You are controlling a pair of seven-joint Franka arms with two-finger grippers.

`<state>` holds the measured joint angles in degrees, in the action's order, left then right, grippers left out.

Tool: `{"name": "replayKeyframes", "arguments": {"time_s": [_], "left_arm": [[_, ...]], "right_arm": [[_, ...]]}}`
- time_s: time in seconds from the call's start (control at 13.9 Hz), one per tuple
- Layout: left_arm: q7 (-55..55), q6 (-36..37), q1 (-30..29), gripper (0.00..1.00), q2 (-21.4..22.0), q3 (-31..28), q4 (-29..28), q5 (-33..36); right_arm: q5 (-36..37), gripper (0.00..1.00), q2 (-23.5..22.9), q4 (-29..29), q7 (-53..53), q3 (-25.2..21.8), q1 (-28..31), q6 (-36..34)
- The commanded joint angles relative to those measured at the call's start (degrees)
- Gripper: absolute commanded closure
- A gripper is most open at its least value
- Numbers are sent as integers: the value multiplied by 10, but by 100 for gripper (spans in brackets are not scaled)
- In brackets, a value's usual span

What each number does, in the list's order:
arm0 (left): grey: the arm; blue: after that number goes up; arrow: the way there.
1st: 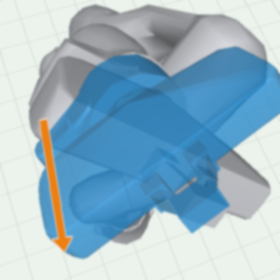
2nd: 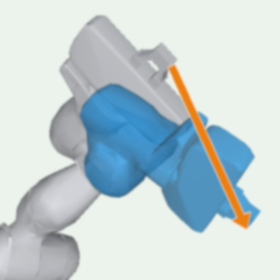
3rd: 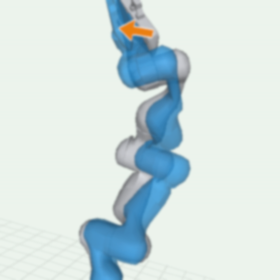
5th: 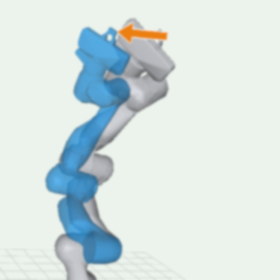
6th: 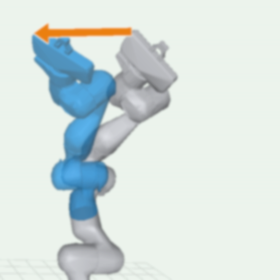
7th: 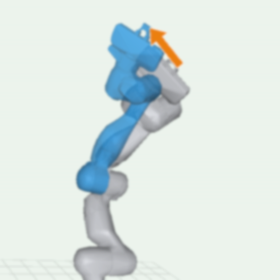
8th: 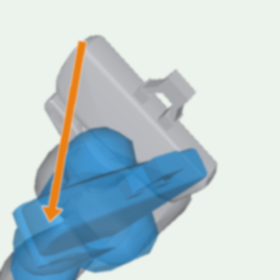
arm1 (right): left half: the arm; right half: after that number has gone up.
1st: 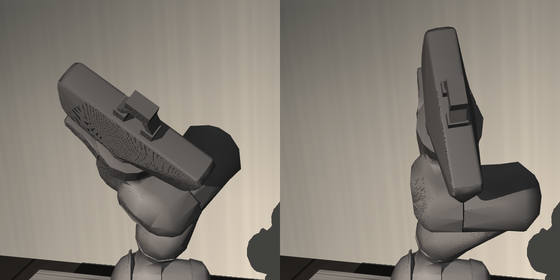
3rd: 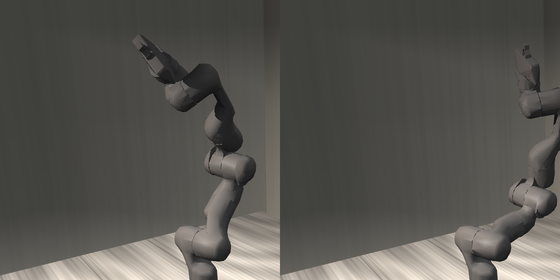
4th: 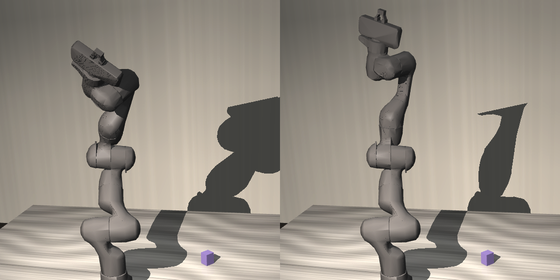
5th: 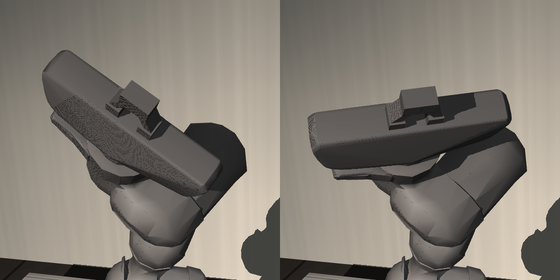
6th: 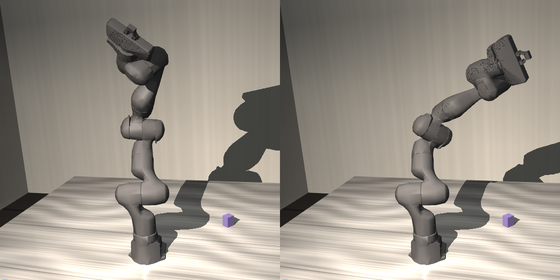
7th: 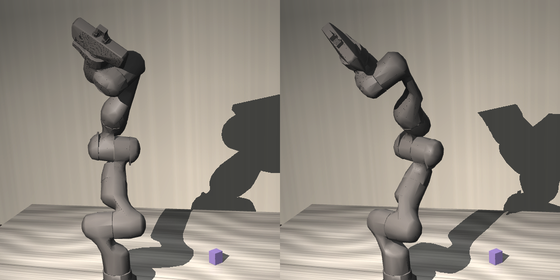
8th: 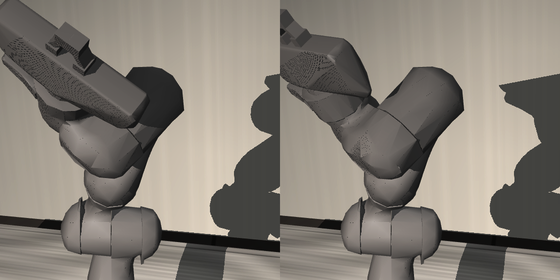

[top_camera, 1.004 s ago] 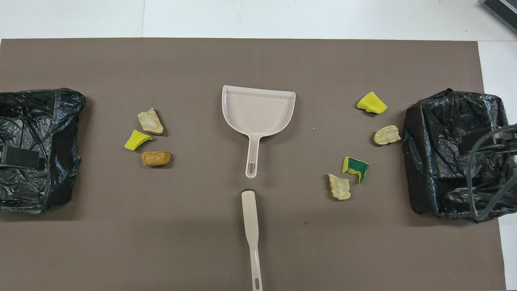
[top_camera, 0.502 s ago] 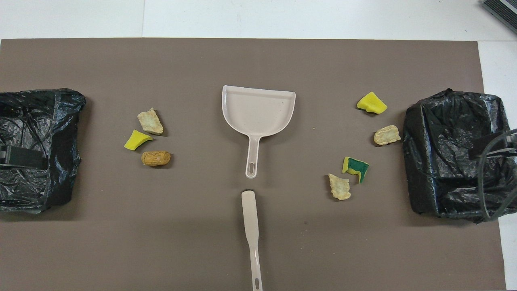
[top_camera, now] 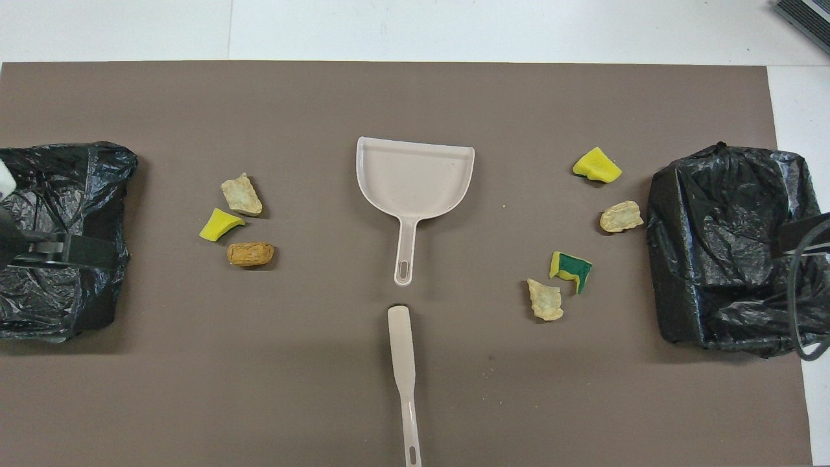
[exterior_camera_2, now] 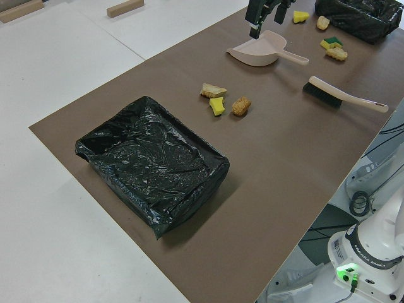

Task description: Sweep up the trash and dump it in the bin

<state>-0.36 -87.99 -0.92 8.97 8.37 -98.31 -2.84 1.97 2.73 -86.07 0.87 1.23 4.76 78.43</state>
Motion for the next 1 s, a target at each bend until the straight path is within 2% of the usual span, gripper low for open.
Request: {"name": "replayKeyframes", "arguments": {"time_s": [0.0,0.43,0.57,0.79,0.93], "left_arm": [[-66,-19,64,0,13,-6,-47,-5],[-220,-162,207,0,10,-6,-156,-15],[-262,-194,258,0,11,-5,-197,-17],[-321,-239,339,0,4,-5,-259,-17],[-392,-304,414,0,-17,-5,-309,-17]], "right_arm": [[2,0,-3,4,-4,9,-3,-6],[3,0,-105,87,4,79,-3,15],[3,0,-127,89,16,93,-15,35],[2,0,-158,85,86,93,-66,71],[1,0,-181,83,133,93,-94,96]]}}
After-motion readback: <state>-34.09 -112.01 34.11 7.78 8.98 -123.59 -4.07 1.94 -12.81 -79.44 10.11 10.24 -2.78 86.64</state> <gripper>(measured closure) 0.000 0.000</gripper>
